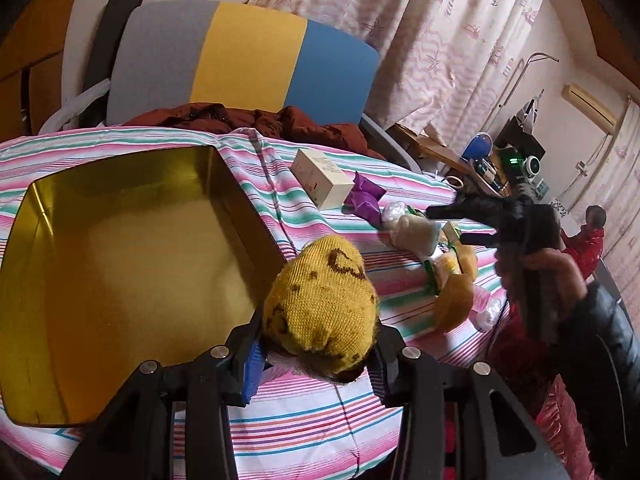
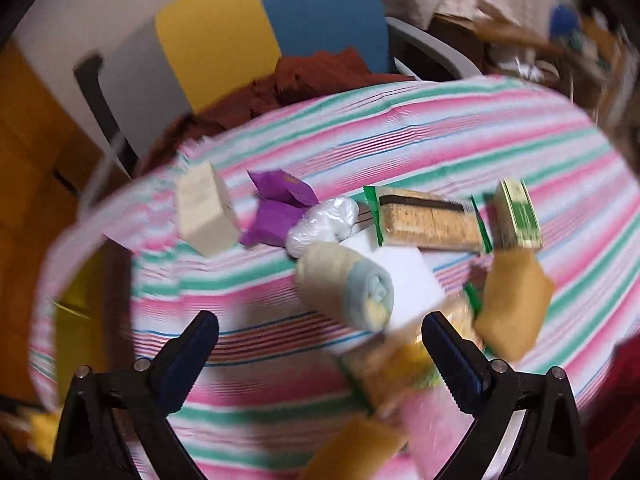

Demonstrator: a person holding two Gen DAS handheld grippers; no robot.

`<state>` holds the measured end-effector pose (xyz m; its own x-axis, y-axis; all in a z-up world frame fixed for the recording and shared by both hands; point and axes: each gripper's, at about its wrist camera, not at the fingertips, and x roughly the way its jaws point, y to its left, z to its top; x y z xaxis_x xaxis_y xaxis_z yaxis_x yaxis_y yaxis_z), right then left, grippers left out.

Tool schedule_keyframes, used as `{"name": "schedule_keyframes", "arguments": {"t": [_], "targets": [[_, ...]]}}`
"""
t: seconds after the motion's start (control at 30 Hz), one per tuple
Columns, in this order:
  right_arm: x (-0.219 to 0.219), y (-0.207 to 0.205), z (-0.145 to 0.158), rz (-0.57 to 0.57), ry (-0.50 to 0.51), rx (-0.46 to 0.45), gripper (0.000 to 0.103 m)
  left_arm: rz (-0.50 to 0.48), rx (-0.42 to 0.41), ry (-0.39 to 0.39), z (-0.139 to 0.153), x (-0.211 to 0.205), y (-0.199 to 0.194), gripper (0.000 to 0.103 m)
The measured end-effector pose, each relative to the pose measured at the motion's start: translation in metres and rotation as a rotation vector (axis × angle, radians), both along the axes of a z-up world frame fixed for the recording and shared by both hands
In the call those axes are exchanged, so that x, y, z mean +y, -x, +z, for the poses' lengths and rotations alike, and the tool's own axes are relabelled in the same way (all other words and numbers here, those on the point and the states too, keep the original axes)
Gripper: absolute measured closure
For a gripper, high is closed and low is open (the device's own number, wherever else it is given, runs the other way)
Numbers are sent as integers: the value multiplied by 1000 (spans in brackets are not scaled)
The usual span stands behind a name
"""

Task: Organize objects
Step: 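Carry the sock toward the gold tray while the right gripper grasps the beige sock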

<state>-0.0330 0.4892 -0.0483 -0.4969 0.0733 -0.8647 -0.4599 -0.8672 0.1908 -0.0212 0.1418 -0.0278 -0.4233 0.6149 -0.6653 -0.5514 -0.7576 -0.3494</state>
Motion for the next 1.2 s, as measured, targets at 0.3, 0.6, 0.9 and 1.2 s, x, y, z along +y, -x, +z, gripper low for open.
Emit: {"name": "schedule_keyframes", "arguments": {"t": [0.3,0.6,0.9,1.2], "targets": [[-3,23,-39,11,-160,-134,59,32,6,12,1,-12,3,60],[-31,-9,23,65,-165,60,87,128,16,10,3,-47,13,60],[-28,-7,14,62,-135,-5,43,232,17,8,2,-87,19,60],[-17,12,-35,39,-160,-170,25,252,15,6,1,-94,21,60]]}}
